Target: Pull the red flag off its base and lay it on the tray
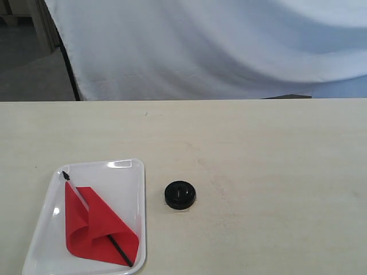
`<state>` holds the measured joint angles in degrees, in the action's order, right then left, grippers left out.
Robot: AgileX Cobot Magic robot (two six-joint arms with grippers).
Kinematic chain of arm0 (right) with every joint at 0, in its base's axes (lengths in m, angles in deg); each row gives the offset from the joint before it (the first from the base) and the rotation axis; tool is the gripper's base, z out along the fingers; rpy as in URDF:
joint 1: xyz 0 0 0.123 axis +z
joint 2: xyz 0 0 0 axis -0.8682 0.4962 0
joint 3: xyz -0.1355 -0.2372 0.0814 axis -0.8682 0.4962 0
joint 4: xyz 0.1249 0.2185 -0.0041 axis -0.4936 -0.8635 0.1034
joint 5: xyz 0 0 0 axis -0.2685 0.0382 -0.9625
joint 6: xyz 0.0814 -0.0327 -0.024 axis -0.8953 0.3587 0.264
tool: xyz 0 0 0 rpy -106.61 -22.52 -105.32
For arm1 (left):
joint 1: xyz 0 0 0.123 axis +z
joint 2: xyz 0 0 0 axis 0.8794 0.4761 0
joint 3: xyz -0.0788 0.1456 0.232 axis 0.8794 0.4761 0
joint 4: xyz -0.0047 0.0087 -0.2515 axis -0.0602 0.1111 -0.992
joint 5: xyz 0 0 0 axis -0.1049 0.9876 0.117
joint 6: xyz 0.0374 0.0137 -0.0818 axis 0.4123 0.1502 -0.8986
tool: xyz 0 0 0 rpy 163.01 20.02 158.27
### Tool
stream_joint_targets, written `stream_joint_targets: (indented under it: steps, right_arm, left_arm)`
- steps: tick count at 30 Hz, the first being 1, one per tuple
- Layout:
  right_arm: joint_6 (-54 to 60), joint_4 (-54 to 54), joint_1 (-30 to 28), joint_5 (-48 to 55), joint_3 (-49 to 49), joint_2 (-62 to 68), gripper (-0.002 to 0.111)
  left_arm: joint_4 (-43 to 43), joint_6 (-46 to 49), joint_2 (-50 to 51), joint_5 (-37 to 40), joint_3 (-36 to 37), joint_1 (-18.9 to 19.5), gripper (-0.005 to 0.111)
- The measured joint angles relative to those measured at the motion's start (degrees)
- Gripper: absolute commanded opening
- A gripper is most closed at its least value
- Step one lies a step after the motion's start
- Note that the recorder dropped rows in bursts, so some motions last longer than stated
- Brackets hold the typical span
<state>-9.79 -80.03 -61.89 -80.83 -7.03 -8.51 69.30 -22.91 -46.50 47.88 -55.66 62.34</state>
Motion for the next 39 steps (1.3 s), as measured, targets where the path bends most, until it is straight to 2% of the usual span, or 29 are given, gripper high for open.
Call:
stream_joint_targets:
  steps: [4, 8, 24, 39]
  right_arm:
    - [0.6, 0.0, 0.0, -6.0, 2.8, 0.0, -0.001]
    - [1.7, -0.2, 0.0, -7.0, 4.6, 0.0, -0.001]
    - [4.2, -0.2, 0.0, 11.0, 4.7, 0.0, -0.001]
    - [4.2, -0.2, 0.0, 12.7, 4.7, 0.0, -0.001]
  left_arm:
    - [0.0, 0.0, 0.0, 0.0, 0.0, 0.0, 0.0]
    - [0.0, 0.0, 0.0, 0.0, 0.0, 0.0, 0.0]
    - [0.0, 0.0, 0.0, 0.0, 0.0, 0.0, 0.0]
    - [0.0, 0.0, 0.0, 0.0, 0.0, 0.0, 0.0]
